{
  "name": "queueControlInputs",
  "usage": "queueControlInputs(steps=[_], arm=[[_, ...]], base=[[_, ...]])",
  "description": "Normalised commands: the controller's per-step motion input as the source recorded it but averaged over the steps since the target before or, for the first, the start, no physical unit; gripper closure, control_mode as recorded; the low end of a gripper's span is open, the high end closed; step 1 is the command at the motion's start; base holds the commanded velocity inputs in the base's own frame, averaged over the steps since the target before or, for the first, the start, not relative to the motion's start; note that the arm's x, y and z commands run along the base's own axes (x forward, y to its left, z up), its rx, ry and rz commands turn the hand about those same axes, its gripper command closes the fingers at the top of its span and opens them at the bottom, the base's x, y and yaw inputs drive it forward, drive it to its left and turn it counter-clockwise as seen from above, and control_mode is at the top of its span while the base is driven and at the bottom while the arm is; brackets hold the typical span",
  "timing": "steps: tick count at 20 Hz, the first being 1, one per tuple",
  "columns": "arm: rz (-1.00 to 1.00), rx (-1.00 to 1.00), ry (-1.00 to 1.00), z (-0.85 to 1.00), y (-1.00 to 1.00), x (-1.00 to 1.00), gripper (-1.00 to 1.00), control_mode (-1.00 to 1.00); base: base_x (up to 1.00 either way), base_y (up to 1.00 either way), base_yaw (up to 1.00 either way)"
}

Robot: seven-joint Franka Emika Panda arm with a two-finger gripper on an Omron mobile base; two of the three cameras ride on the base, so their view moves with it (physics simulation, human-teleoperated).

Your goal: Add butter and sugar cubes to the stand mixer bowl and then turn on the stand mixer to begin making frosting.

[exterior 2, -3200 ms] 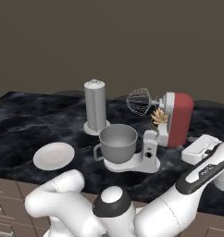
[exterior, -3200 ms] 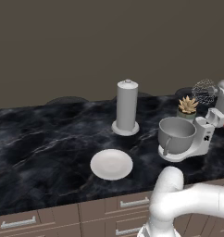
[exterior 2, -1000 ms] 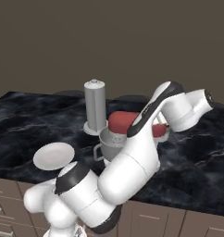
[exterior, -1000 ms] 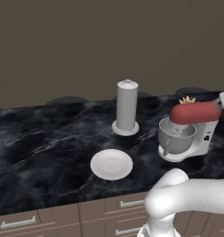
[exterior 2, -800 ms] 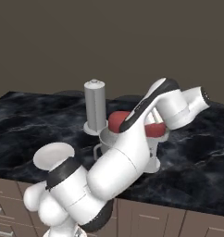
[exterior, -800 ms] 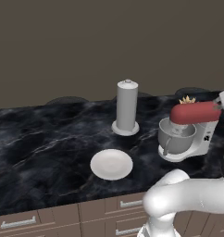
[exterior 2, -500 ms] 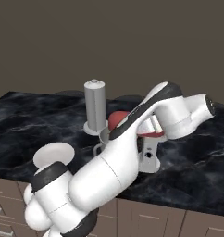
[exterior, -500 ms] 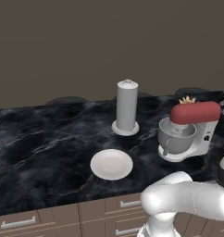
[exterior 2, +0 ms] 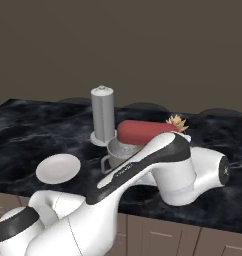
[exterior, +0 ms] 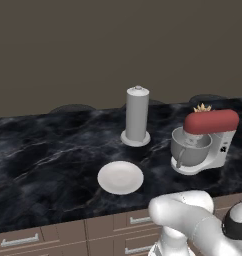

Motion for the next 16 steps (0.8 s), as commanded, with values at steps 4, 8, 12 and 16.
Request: queueControlInputs(steps=[4, 8, 12, 16], arm=[[-0.03, 0.0, -0.19, -0.35, 0.13, -0.12, -1.0, -1.0], [-0.01, 0.0, -0.14, -0.39, 0.0, 0.0, -1.0, -1.0], [-0.02, 0.0, -0.1, -0.36, -0.03, 0.0, -1.0, -1.0], [0.0, 0.0, -0.05, -0.24, -0.17, 0.0, -1.0, -1.0]], base=[[0.0, 0.0, 0.0], [0.0, 0.0, 0.0], [0.0, 0.0, 0.0], [0.0, 0.0, 0.0]])
